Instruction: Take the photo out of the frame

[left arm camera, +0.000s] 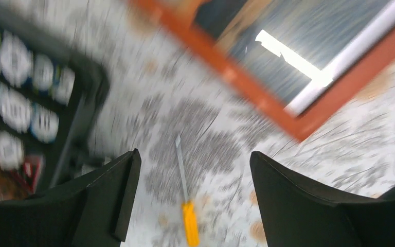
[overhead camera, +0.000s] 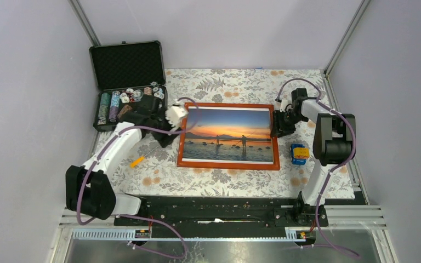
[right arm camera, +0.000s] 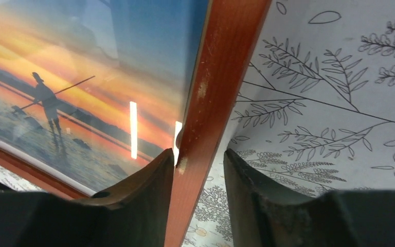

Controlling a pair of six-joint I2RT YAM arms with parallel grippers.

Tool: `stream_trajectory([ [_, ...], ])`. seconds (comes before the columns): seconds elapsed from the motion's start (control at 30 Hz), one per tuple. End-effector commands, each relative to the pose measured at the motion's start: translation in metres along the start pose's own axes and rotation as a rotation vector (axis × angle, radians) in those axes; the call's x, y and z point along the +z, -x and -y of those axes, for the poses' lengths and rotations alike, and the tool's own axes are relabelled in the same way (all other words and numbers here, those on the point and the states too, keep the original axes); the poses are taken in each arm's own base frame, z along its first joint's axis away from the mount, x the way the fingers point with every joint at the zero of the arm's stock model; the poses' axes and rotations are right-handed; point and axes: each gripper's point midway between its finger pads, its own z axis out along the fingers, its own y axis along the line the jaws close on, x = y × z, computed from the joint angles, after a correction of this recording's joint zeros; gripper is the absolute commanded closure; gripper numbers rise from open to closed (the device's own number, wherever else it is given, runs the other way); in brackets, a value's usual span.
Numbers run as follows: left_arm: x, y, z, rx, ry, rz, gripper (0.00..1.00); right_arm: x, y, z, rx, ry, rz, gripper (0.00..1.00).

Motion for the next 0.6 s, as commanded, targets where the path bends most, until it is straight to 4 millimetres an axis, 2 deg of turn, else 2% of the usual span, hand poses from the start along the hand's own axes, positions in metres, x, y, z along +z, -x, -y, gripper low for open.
stream_trajectory([
  [0.0,0.005,0.076,0.071,0.161,-0.143,0.171,0.16,0.010,0.000,-0.010,0.054,0.068,-0.004,0.57],
  [0.07,0.018,0.093,0.107,0.246,-0.175,0.161,0.16,0.007,0.004,-0.014,0.057,0.079,0.010,0.70],
  [0.17,0.040,0.106,0.156,0.364,-0.216,0.114,0.16,-0.008,0.017,-0.019,0.049,0.079,0.057,0.87],
  [0.27,0.060,0.114,0.192,0.450,-0.233,0.084,0.15,-0.025,0.025,-0.027,0.047,0.084,0.097,1.00],
  [0.4,0.083,0.128,0.220,0.568,-0.136,0.090,0.13,-0.042,0.029,-0.037,0.053,0.095,0.129,1.00],
  [0.57,0.090,0.152,0.246,0.632,-0.002,0.158,0.11,-0.055,0.030,-0.052,0.081,0.144,0.142,1.00],
])
